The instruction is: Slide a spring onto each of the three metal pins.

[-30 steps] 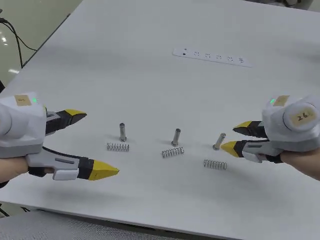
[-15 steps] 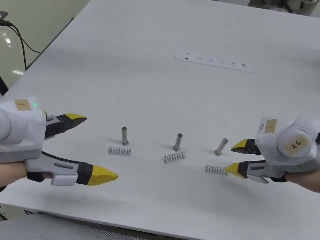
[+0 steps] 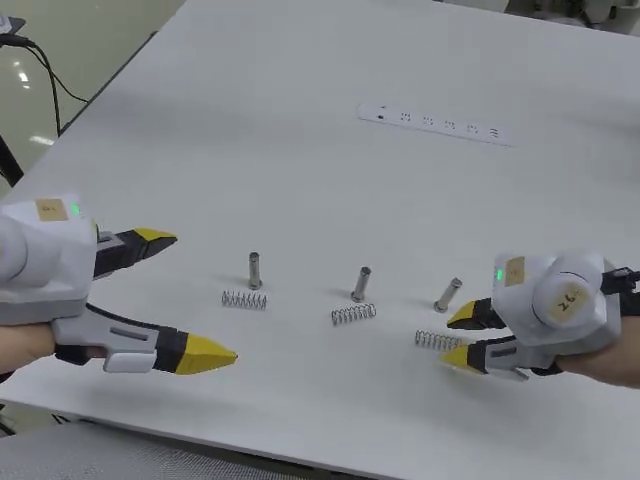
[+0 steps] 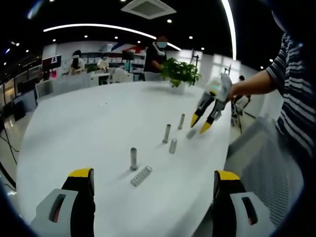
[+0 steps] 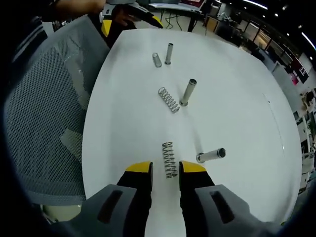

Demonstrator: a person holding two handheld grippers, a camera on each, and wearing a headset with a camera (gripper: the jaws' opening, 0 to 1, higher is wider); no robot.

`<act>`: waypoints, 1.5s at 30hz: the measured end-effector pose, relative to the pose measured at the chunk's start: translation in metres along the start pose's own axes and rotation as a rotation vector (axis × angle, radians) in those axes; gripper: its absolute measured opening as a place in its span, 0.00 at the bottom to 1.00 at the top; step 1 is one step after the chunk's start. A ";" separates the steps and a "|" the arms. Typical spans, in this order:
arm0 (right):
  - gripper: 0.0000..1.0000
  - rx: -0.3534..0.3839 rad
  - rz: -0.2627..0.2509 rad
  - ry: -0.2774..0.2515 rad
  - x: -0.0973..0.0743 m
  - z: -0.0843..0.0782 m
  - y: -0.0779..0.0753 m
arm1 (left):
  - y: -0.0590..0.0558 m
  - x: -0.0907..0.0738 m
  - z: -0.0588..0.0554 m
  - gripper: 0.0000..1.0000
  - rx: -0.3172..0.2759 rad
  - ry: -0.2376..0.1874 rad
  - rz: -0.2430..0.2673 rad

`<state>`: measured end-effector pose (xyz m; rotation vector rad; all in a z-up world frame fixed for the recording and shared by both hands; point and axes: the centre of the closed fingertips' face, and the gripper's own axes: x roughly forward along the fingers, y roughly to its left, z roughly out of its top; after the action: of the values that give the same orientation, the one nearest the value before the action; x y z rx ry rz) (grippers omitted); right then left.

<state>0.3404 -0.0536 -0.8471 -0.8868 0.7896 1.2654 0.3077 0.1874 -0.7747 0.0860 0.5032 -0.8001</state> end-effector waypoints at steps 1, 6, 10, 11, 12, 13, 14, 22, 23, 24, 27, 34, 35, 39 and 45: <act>0.18 0.001 -0.002 0.008 0.002 -0.002 -0.002 | 0.000 0.000 0.000 0.98 0.000 0.000 0.000; 0.15 -0.005 0.010 0.015 0.003 -0.003 -0.003 | 0.000 -0.001 -0.001 0.98 0.000 0.002 0.003; 0.14 -0.009 0.038 0.020 0.005 -0.004 0.000 | 0.000 -0.001 -0.001 0.98 0.000 0.004 0.002; 0.13 -0.017 0.038 0.030 0.006 -0.005 0.001 | -0.001 -0.001 -0.001 0.98 0.001 0.004 0.002; 0.13 -0.019 0.040 0.031 0.006 -0.005 0.001 | -0.001 -0.001 -0.001 0.98 0.001 0.003 0.002; 0.13 -0.021 0.043 0.033 0.006 -0.005 0.000 | -0.001 -0.001 -0.001 0.98 0.001 0.002 0.002; 0.12 -0.025 0.043 0.036 0.007 -0.005 0.000 | -0.001 -0.002 0.000 0.98 0.001 0.001 0.001; 0.07 -0.052 0.054 0.064 0.008 -0.008 -0.002 | -0.001 -0.002 -0.002 0.98 0.000 0.008 0.000; 0.08 -0.061 0.059 0.071 0.009 -0.009 -0.002 | -0.001 -0.002 -0.002 0.98 -0.001 0.008 0.001; 0.08 -0.075 0.067 0.083 0.011 -0.012 -0.001 | -0.001 -0.003 -0.002 0.98 -0.001 0.008 0.001; 0.08 -0.095 0.072 0.106 0.014 -0.017 0.001 | -0.001 -0.003 -0.002 0.98 0.001 0.011 0.002; 0.07 -0.053 0.075 0.083 0.004 -0.007 0.001 | -0.010 -0.003 0.003 0.98 0.012 0.006 -0.015; 0.07 -0.045 0.077 0.077 0.000 -0.004 0.001 | -0.012 -0.002 0.004 0.98 0.014 0.004 -0.023; 0.07 -0.044 0.070 0.076 -0.007 -0.002 0.001 | -0.016 0.001 0.006 0.97 0.019 0.001 -0.041; 0.07 -0.053 0.070 0.058 -0.019 0.011 0.005 | -0.024 0.007 0.009 0.95 0.026 -0.004 -0.078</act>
<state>0.3328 -0.0519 -0.8259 -0.9492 0.8428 1.3320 0.2984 0.1640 -0.7669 0.0897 0.4947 -0.8827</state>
